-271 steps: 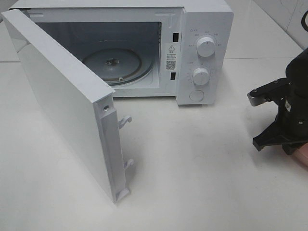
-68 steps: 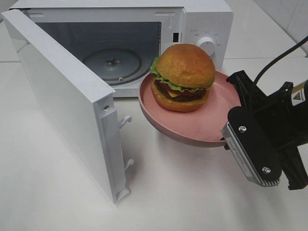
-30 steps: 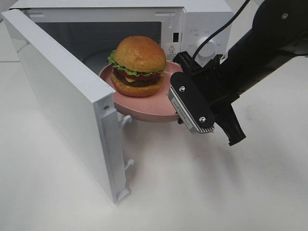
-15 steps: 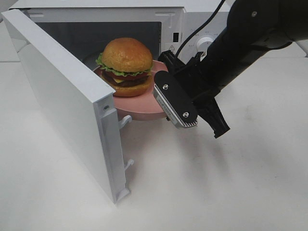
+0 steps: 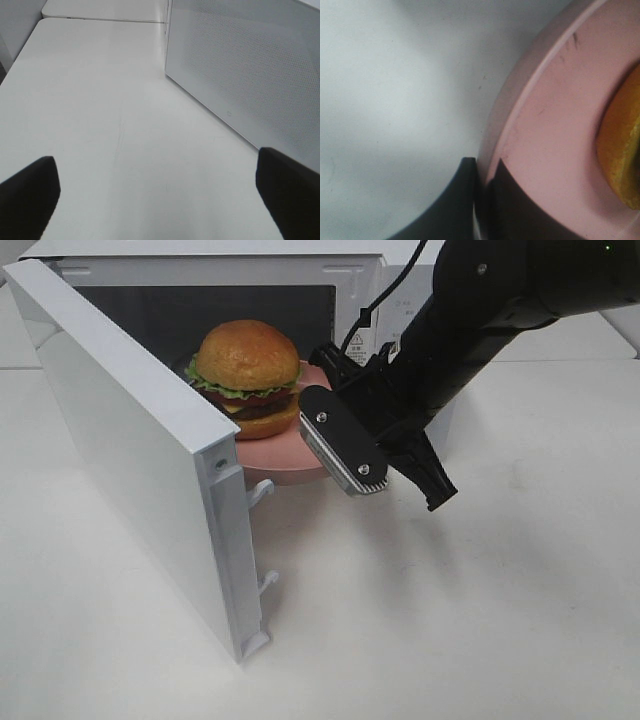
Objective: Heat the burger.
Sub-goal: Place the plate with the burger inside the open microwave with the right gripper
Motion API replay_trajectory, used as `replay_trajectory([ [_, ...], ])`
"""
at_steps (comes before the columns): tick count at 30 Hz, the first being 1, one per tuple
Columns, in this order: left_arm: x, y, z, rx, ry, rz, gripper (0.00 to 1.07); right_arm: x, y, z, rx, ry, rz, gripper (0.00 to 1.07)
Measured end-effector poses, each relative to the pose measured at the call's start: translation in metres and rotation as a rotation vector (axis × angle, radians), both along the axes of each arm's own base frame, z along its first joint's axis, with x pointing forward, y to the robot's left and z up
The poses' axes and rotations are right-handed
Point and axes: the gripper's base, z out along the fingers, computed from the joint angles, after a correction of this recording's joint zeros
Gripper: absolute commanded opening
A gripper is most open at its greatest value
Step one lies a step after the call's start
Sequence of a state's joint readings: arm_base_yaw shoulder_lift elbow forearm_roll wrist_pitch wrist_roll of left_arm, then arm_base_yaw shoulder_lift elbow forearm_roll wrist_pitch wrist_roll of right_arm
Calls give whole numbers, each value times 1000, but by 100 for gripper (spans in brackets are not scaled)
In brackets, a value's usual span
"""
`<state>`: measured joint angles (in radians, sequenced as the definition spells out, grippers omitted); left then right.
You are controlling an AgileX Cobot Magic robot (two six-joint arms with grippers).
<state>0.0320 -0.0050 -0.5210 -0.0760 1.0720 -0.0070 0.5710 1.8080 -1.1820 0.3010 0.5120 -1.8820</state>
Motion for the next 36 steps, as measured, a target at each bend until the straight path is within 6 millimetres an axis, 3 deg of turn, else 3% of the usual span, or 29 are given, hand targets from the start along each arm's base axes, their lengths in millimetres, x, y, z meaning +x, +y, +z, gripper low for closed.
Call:
replay_trajectory([
  [36, 0, 0, -1, 0, 4, 0, 100, 51, 46, -15, -29, -35, -67, 0],
])
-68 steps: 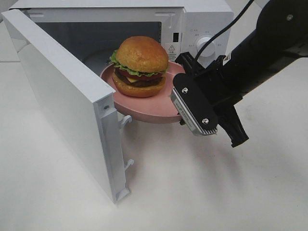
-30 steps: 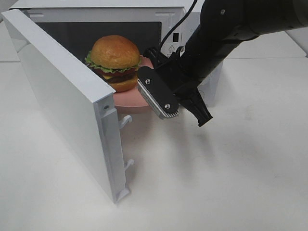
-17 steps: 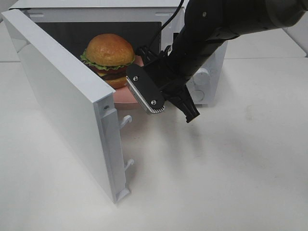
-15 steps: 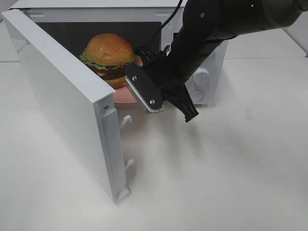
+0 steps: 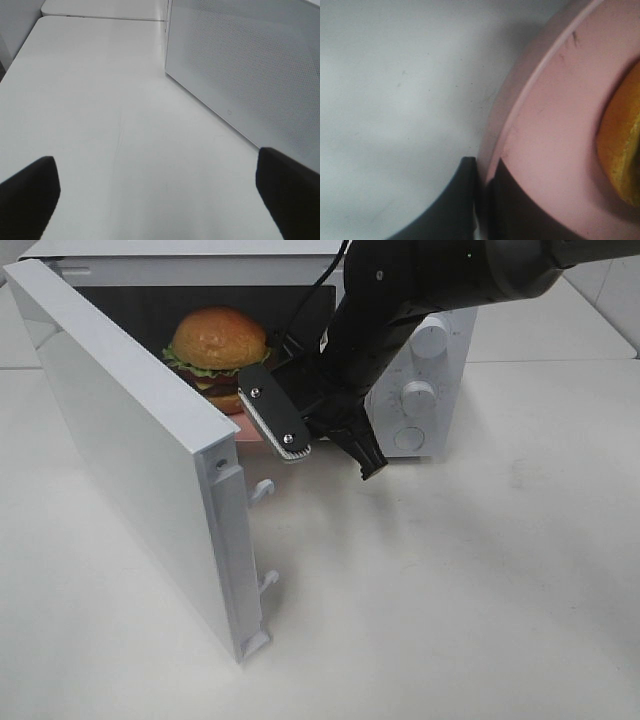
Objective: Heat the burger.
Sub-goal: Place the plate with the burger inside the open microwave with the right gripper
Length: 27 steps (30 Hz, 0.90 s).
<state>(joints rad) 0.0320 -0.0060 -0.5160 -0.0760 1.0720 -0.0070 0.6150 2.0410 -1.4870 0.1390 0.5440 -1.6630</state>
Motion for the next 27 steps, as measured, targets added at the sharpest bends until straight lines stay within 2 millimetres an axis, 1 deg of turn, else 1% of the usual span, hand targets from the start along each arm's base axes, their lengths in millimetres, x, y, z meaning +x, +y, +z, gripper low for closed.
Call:
replay_trajectory([
  [4, 0, 0, 0, 0, 1, 0, 100, 8, 9, -4, 4, -5, -21, 0],
  [8, 0, 0, 0, 0, 1, 0, 100, 13, 12, -5, 2, -11, -32, 0],
  [12, 0, 0, 0, 0, 1, 0, 100, 20, 22, -6, -1, -17, -46, 0],
  [24, 0, 0, 0, 0, 1, 0, 100, 36, 32, -11, -1, -25, -76, 0],
  [26, 0, 0, 0, 0, 1, 0, 100, 43, 37, -13, -2, -25, -88, 0],
  [27, 0, 0, 0, 0, 1, 0, 100, 43, 37, -13, -2, -25, -88, 0],
])
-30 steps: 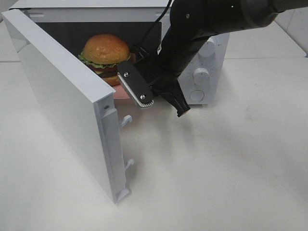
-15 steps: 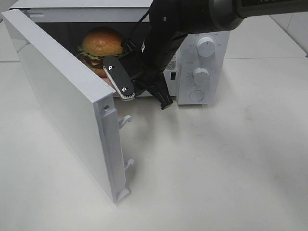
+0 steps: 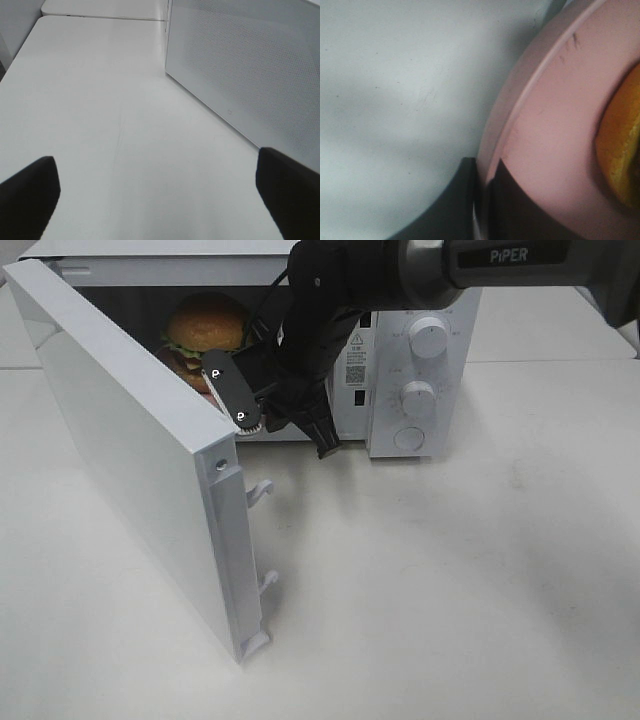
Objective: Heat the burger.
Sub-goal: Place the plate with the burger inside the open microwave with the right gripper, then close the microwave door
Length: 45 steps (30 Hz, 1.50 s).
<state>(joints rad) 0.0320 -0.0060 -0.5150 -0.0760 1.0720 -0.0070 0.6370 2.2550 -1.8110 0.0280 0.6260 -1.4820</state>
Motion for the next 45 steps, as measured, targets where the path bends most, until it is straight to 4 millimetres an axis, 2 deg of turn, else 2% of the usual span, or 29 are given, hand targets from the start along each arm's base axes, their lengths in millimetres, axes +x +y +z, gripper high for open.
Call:
replay_trajectory([
  [4, 0, 0, 0, 0, 0, 0, 100, 10, 7, -3, 20, -11, -27, 0],
  [15, 0, 0, 0, 0, 0, 0, 100, 22, 16, -12, 35, -11, -49, 0],
  [23, 0, 0, 0, 0, 0, 0, 100, 29, 20, -17, 43, -22, -69, 5],
  [25, 0, 0, 0, 0, 0, 0, 100, 30, 20, -16, 54, -27, -86, 14],
  [26, 0, 0, 0, 0, 0, 0, 100, 30, 20, -16, 54, -27, -86, 14],
  [28, 0, 0, 0, 0, 0, 0, 100, 32, 21, -13, 66, -46, -90, 23],
  [29, 0, 0, 0, 0, 0, 0, 100, 32, 21, -13, 66, -46, -90, 23],
  [30, 0, 0, 0, 0, 0, 0, 100, 33, 22, -13, 72, -52, -90, 28],
  [31, 0, 0, 0, 0, 0, 0, 100, 33, 22, -12, 77, -60, -90, 37],
  [32, 0, 0, 0, 0, 0, 0, 100, 33, 22, -12, 77, -60, -90, 37],
  [33, 0, 0, 0, 0, 0, 0, 100, 34, 22, -12, 79, -61, -93, 44],
  [34, 0, 0, 0, 0, 0, 0, 100, 34, 22, -12, 79, -61, -93, 44],
  [36, 0, 0, 0, 0, 0, 0, 100, 34, 22, -12, 86, -59, -104, 53],
  [37, 0, 0, 0, 0, 0, 0, 100, 34, 22, -12, 86, -59, -104, 53],
  [39, 0, 0, 0, 0, 0, 0, 100, 34, 22, -12, 96, -51, -124, 61],
  [45, 0, 0, 0, 0, 0, 0, 100, 28, 18, -16, 102, -25, -153, 69],
])
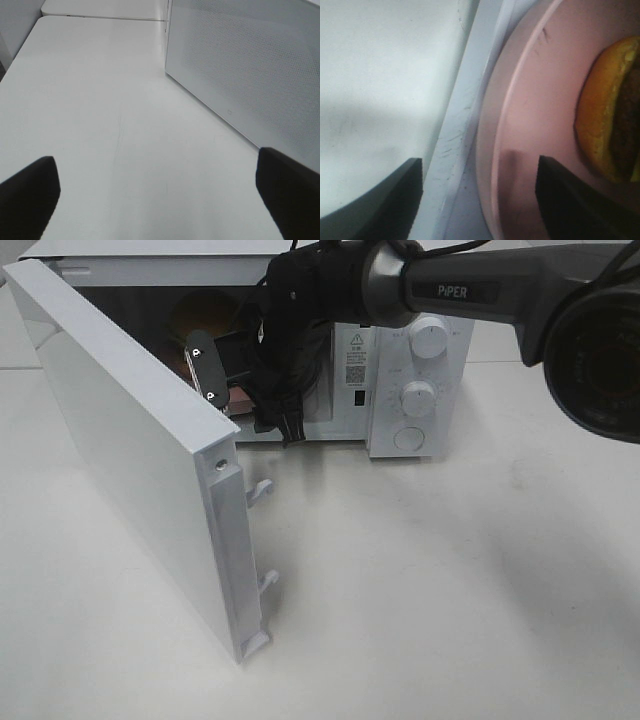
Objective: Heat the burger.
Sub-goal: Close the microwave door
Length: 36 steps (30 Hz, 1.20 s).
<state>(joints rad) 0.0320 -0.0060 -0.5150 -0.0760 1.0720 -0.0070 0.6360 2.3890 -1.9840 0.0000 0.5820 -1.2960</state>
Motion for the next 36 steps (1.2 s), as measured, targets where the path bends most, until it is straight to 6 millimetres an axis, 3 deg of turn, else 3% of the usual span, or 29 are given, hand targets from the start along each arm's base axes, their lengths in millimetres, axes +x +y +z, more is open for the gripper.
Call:
replay_trajectory([
  [5, 0, 0, 0, 0, 0, 0, 100, -5, -5, 0, 40, -13, -38, 74],
  [10, 0, 0, 0, 0, 0, 0, 100, -12, -10, 17, 99, -49, -74, 75],
  [14, 0, 0, 0, 0, 0, 0, 100, -16, -17, 20, 101, -43, -87, 75],
  [36, 0, 0, 0, 0, 0, 0, 100, -61, -84, 46, 134, -79, -158, 76],
])
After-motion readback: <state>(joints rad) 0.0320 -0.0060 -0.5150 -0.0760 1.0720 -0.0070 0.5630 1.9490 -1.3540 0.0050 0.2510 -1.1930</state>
